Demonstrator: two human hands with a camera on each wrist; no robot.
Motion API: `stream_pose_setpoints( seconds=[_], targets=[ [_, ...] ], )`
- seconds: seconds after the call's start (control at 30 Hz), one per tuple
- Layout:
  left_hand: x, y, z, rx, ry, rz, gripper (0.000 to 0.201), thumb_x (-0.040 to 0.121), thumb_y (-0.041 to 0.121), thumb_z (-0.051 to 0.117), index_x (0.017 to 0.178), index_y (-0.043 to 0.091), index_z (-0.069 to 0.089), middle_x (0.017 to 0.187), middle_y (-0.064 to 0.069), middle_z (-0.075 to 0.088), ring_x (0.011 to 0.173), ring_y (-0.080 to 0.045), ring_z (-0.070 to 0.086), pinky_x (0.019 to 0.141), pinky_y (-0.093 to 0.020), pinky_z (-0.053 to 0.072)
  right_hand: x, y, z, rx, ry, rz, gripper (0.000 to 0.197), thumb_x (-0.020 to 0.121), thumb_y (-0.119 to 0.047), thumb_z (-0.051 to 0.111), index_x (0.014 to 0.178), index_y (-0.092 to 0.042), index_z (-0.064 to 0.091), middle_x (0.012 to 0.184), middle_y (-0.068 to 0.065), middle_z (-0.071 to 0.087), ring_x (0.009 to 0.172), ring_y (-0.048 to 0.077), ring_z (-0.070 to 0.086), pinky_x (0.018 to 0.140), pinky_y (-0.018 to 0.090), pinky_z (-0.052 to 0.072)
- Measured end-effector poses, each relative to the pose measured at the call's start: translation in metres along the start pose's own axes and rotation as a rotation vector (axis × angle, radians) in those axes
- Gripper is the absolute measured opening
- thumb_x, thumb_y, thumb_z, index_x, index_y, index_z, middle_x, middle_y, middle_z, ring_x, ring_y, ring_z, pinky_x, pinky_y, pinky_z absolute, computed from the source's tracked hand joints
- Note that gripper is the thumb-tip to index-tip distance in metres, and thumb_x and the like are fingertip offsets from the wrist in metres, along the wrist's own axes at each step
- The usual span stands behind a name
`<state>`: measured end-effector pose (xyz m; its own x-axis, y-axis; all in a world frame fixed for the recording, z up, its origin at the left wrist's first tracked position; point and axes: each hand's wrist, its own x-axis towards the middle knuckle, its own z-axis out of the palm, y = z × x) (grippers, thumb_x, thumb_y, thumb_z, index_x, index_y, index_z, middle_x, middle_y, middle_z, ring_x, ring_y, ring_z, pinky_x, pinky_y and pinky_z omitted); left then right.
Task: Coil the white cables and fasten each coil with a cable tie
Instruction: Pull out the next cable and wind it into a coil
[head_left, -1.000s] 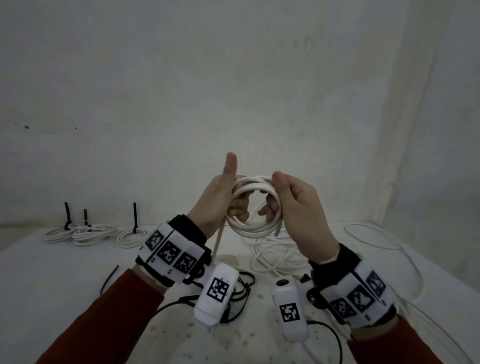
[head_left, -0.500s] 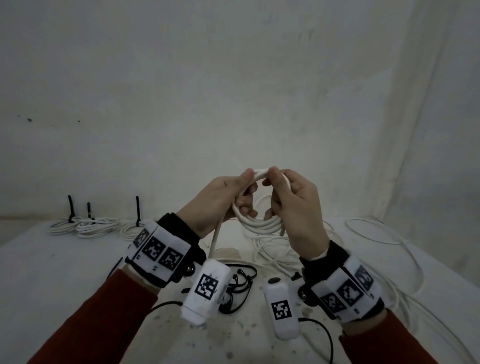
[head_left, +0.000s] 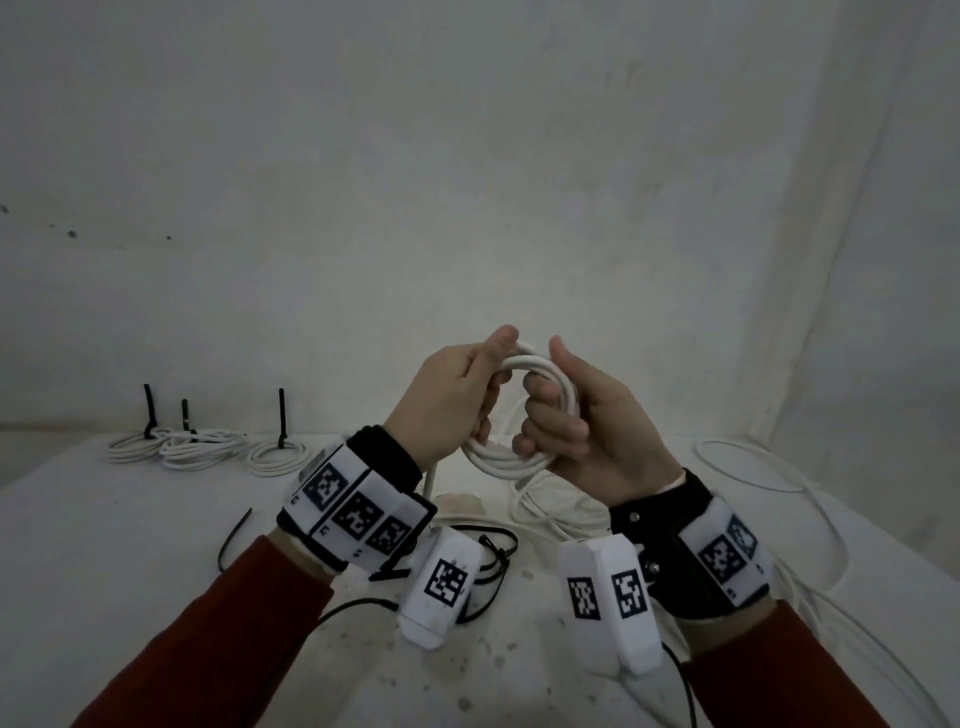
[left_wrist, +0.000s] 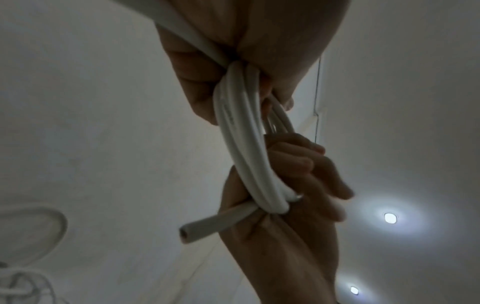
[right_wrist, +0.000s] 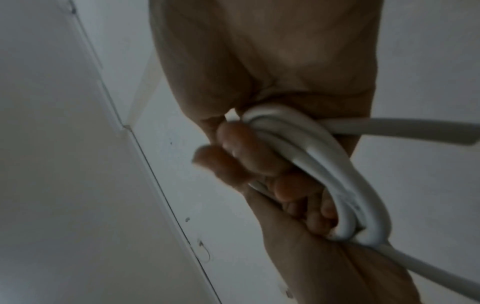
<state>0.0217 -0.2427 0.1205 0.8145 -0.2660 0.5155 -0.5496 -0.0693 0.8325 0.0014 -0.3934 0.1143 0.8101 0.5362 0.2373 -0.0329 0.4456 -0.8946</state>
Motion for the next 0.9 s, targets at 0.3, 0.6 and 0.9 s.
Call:
stream_pose_setpoints(
  seconds=[0.3,0.6,0.9],
  targets=[
    [0.004,0.007,0.003,0.123,-0.039,0.103,0.068,0.085,0.067,0.046,0.071,0.001,0.055,0.041,0.009,0.039,0.033,-0.011,0.042,0.048,-0.043,0.047,-0.003,-0.008,-0.002,0.076,-0.180,0.029,0.048,0.093,-0.051,0.036,0.059,-0.019,0.045,0.038,-0.007,0.017,0.033,0.012,0.015,0.051,0.025,0.032],
    [0.012,-0.019,-0.009,0.262,-0.095,0.278,0.037,0.093,0.049,0.043,0.078,0.017,0.054,0.057,0.006,0.055,0.044,-0.014,0.050,0.045,-0.022,0.039,-0.017,-0.042,-0.031,0.316,-0.262,-0.172,0.043,0.101,-0.039,0.035,0.071,-0.013,0.051,0.044,-0.004,0.027,0.038,0.013,0.023,0.054,0.026,0.027],
    [0.040,-0.077,-0.002,0.305,-0.022,0.258,0.027,0.094,0.043,0.038,0.074,0.032,0.052,0.064,0.006,0.048,0.059,-0.006,0.040,0.059,-0.019,0.036,-0.054,-0.089,-0.048,0.396,-0.071,-0.663,0.031,0.097,-0.026,0.032,0.080,-0.009,0.052,0.053,0.001,0.042,0.049,0.015,0.035,0.065,0.029,0.036]
  ],
)
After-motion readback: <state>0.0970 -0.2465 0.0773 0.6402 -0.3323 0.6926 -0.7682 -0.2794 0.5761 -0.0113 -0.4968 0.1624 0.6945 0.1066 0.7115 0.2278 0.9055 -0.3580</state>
